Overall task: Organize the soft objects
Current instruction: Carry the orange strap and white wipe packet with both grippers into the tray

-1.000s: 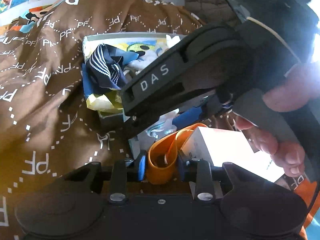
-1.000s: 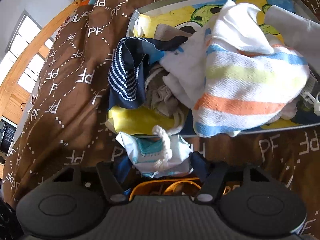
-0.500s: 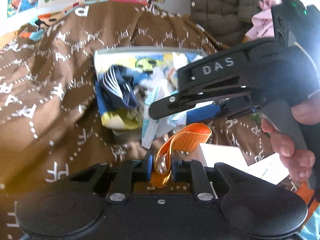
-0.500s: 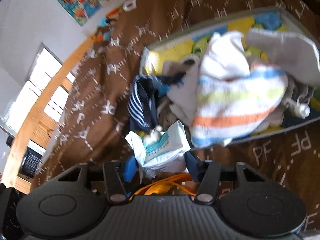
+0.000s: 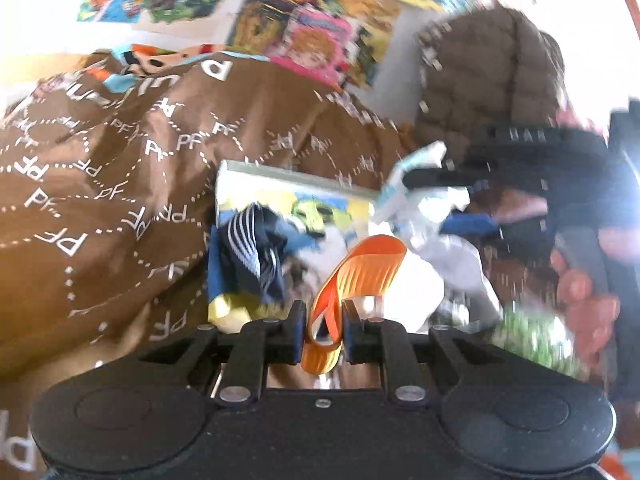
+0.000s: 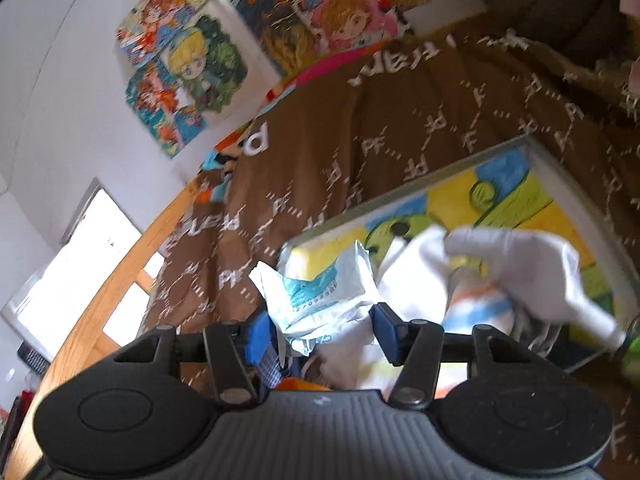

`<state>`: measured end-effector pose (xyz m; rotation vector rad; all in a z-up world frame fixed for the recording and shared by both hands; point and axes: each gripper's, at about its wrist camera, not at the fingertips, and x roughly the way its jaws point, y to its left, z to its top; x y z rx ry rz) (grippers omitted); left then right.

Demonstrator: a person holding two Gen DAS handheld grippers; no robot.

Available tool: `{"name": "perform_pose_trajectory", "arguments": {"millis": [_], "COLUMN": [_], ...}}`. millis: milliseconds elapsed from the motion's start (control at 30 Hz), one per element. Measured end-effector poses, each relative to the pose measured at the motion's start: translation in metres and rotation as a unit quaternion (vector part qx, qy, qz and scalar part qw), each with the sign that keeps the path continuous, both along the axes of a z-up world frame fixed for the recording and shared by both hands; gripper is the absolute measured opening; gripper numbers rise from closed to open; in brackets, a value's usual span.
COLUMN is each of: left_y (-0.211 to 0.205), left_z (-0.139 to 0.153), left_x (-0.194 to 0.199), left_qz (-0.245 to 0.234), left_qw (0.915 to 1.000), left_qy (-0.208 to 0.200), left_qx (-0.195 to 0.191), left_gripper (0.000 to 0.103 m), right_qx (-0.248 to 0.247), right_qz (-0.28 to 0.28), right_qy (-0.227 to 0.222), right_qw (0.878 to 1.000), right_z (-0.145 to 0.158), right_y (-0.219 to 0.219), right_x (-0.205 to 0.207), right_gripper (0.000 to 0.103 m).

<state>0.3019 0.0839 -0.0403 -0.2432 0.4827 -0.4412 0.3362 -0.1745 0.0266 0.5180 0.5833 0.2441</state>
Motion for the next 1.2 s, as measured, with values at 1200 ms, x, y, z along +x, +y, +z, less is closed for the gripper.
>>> {"name": "perform_pose_trajectory", "arguments": {"millis": [1200], "left_y": [-0.005], "left_z": [-0.001], "left_x": [0.095], "left_qz": [0.059], "left_qw": [0.9966], "left_qy": [0.032], "left_qx": [-0.048], "left_gripper": [0.038], "right_qx": [-0.118], "right_qz": [-0.048], "right_qy": [0.041], "right_qw": [0.991], "right_z": [-0.023], "right_y": [0.017], "right_x": [0.079], "right_gripper": [0.074]}}
